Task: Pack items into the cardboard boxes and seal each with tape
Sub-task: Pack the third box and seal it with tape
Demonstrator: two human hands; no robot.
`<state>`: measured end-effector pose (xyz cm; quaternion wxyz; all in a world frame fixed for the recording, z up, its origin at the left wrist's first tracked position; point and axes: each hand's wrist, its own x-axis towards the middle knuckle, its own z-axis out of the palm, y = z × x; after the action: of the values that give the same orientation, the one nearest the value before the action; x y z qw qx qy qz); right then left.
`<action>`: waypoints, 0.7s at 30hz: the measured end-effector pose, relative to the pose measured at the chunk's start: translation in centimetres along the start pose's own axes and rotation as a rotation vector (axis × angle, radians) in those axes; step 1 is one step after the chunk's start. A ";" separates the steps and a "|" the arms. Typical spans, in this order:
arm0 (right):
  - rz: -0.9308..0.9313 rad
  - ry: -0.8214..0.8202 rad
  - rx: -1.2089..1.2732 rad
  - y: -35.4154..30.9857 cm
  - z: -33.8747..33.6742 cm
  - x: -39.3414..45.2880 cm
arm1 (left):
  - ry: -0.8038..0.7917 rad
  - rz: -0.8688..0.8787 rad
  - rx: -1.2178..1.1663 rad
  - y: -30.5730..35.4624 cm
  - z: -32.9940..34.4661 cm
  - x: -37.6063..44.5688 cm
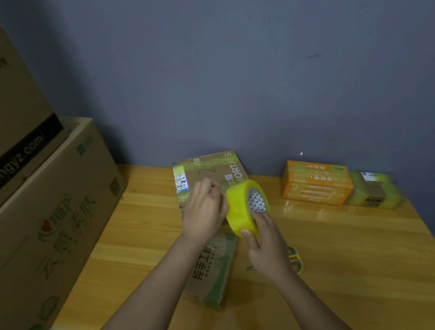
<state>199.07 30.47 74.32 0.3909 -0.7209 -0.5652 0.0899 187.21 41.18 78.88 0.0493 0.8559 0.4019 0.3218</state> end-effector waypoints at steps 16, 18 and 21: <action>-0.009 -0.147 0.065 0.9 -0.3 -0.9 | -0.542 -0.399 -0.491 -1.3 -0.5 0.2; -0.003 -0.176 0.070 0.7 -0.6 -1.0 | -0.498 -0.391 -0.460 -0.8 -0.7 0.2; -0.039 -0.172 -0.038 0.4 -0.8 -0.8 | -0.384 -0.221 -0.077 0.7 -0.2 -0.4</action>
<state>199.55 29.36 74.37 0.3286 -0.7065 -0.6124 0.1332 187.35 40.37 79.10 0.1926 0.8496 0.4639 0.1608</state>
